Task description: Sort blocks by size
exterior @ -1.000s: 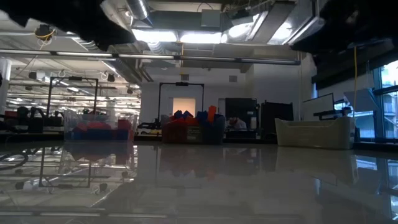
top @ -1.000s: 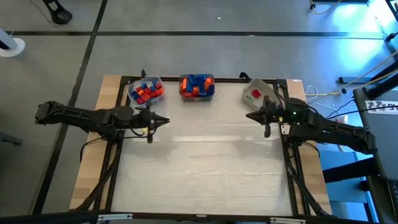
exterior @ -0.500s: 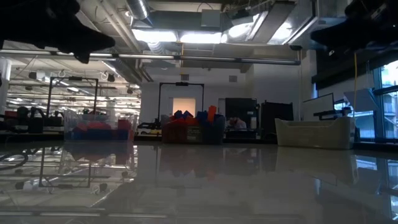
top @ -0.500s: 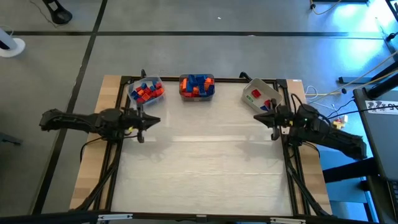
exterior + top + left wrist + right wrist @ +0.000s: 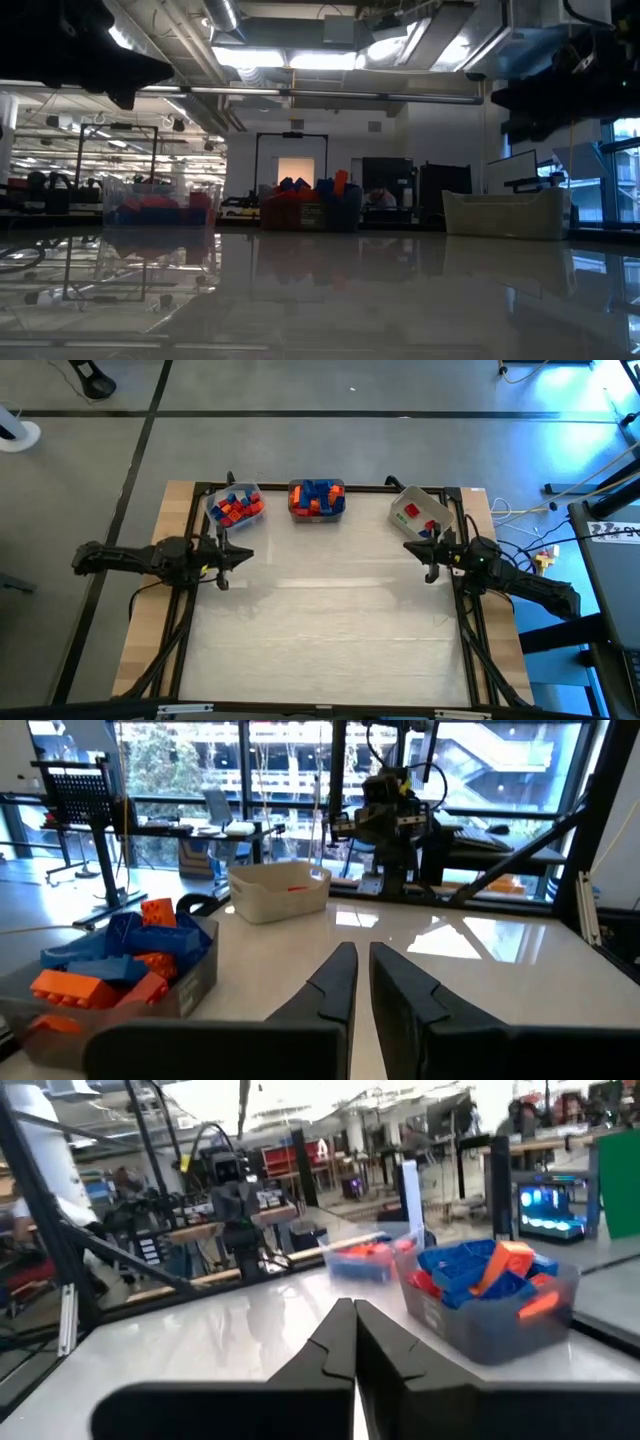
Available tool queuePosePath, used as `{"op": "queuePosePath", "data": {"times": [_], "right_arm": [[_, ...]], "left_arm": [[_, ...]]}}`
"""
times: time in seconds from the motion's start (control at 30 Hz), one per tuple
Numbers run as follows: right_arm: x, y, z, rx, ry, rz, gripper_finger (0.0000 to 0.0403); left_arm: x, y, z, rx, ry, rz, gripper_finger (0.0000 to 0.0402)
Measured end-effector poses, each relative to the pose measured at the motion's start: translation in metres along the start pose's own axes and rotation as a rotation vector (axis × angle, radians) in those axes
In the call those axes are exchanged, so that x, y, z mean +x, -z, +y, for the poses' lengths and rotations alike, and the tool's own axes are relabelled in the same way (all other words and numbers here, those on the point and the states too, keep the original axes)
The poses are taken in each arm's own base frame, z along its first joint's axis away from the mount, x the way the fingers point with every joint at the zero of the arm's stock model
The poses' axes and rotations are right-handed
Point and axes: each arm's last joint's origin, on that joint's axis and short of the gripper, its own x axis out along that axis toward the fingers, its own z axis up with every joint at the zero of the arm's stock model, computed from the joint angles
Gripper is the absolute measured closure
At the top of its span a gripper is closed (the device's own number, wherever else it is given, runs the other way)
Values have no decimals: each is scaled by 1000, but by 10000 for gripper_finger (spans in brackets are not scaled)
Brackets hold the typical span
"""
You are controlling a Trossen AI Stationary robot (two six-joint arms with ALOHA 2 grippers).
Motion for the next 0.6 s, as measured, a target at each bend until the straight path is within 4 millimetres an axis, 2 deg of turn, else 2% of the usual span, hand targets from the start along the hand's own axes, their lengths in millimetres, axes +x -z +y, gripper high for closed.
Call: {"op": "queuePosePath", "data": {"times": [0.43, 0.6], "right_arm": [[0, 9, -3, -10, 136, 24, 401], [1, 11, 5, -41, 93, 30, 401]], "left_arm": [[-3, 25, 3, 1, -55, 5, 382], [-4, 24, 1, 25, -27, -8, 385]]}}
